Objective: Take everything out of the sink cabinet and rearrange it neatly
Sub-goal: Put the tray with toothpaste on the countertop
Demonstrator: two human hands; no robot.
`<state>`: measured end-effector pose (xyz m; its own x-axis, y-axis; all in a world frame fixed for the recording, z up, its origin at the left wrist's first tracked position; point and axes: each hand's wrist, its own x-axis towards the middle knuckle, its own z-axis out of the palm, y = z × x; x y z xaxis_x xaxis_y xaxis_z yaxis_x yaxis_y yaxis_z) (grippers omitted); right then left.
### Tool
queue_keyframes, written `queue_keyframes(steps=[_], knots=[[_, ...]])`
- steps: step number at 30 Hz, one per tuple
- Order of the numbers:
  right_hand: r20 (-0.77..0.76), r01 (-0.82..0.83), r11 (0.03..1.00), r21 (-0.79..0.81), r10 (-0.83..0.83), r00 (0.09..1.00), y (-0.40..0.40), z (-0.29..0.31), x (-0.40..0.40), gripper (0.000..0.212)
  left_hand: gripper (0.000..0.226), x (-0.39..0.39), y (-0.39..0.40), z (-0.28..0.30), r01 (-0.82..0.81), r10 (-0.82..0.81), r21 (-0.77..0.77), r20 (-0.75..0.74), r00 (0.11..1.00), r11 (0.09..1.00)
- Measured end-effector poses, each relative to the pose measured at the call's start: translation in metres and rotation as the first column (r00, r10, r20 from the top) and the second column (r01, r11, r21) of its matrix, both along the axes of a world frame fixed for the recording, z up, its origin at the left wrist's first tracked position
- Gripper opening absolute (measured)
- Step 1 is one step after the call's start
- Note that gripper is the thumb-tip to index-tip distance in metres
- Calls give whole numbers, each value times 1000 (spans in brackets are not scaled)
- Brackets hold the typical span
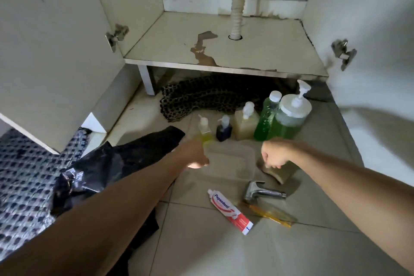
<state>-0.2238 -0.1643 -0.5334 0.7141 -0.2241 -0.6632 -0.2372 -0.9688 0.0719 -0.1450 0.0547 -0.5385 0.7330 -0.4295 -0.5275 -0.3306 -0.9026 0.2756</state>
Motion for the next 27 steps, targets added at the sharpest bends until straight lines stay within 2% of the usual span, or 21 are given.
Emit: queue_keyframes(steps=[3,5,7,11,13,15,17,20,22,24,27], knots=[[-34,51,999,-5,-51,998,-26,-24,0,21,45,-1,-17,-38,-109,106,27,78,991,994],[-29,68,994,81,-66,997,-32,-38,-2,20,38,-2,-19,-60,-139,133,43,106,985,989],[-65,3,994,108,4,998,-24,-52,-11,22,34,-2,-14,-77,-158,151,57,107,983,986],[-62,-168,986,24,169,984,0,-74,-35,21,40,2,-3,-101,-266,268,-55,22,963,962],[-35,-174,985,-19,173,984,8,-86,-43,23,42,7,-2,-108,-370,367,-100,-40,929,924],[-28,-146,988,-46,145,989,15,-92,-48,23,34,8,-4,-111,-439,430,-132,-94,898,889],[-106,-132,989,-58,126,986,18,-84,-45,23,16,7,-6,-113,-477,457,-181,-145,878,860],[-383,-112,992,-51,85,920,4,-65,-27,16,14,9,-7,-117,-522,482,-243,-208,851,818],[-500,-13,1000,-25,-1,866,-9,-47,-13,28,19,10,-6,-115,-508,471,-281,-192,861,814],[-438,36,997,67,-3,899,-13,-27,-1,28,30,11,-2,-115,-489,452,-293,-189,872,821],[-185,-22,985,169,54,981,9,-14,12,32,31,8,4,-114,-466,422,-293,-202,884,835]])
